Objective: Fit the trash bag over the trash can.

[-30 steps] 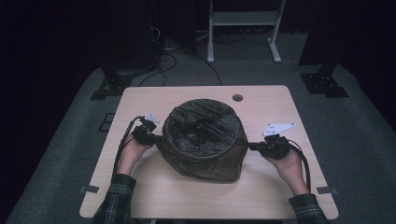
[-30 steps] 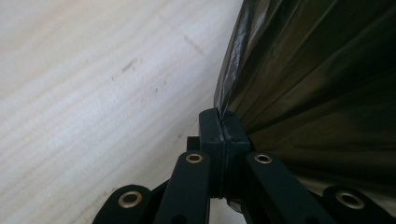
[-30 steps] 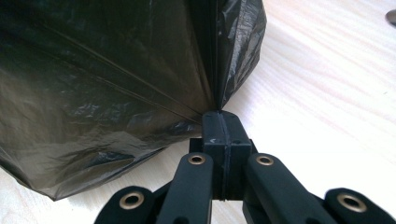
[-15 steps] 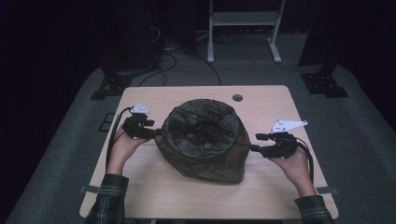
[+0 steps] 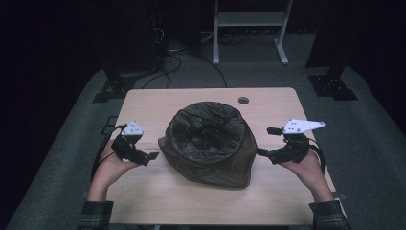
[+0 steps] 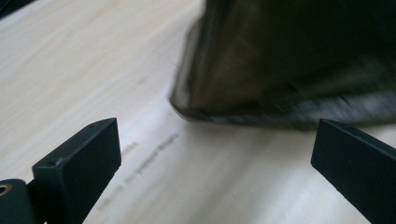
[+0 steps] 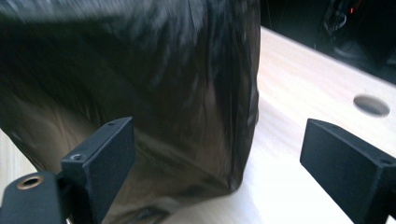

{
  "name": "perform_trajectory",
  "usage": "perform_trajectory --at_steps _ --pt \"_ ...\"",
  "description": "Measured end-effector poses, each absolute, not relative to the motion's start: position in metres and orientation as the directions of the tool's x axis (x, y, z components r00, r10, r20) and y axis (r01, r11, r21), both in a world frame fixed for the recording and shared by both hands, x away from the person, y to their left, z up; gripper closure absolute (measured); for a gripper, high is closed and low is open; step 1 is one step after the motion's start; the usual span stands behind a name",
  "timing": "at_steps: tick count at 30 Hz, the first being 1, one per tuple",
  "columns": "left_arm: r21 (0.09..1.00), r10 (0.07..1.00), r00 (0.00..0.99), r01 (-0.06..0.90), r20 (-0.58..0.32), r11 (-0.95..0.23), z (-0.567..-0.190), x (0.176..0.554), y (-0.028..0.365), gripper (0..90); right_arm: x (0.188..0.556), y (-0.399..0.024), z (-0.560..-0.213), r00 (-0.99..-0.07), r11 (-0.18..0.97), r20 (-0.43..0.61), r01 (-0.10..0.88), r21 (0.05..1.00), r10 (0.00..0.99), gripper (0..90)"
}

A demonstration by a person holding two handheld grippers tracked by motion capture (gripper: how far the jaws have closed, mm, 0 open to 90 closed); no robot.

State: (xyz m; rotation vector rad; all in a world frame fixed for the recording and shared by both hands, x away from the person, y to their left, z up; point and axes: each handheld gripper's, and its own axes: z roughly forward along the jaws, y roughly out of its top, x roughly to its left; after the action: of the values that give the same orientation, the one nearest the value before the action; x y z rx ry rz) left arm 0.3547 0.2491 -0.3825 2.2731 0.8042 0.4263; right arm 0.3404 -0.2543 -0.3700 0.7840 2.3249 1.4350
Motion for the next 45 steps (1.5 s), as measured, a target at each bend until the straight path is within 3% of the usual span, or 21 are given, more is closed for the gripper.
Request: perform_trajectory --at_steps 10,23,37,45 --pt "0.66 0.571 0.812 0.365 0.119 -0.657 -0.422 0.318 0.235 0.0 0.339 -0.24 -0.331 -0.861 0.335 0.019 0.218 0.917 0.508 9.5" --pt "0.626 0.523 0.845 0.348 0.113 -0.698 -0.463 0.299 0.22 0.0 0.351 -0.183 -0.287 -0.92 0.429 -0.045 0.138 0.893 0.39 9.5" --pt "0.662 0.49 0.872 0.359 0.014 -0.658 -0.478 0.304 0.221 0.0 0.379 -0.131 -0.297 -0.939 0.561 -0.038 0.172 0.81 0.343 9.5" --pt "0.69 0.484 0.875 0.344 0.012 -0.637 -0.481 0.303 0.223 0.0 0.386 -0.109 -0.307 -0.951 0.677 -0.034 0.193 0.711 0.307 9.6"
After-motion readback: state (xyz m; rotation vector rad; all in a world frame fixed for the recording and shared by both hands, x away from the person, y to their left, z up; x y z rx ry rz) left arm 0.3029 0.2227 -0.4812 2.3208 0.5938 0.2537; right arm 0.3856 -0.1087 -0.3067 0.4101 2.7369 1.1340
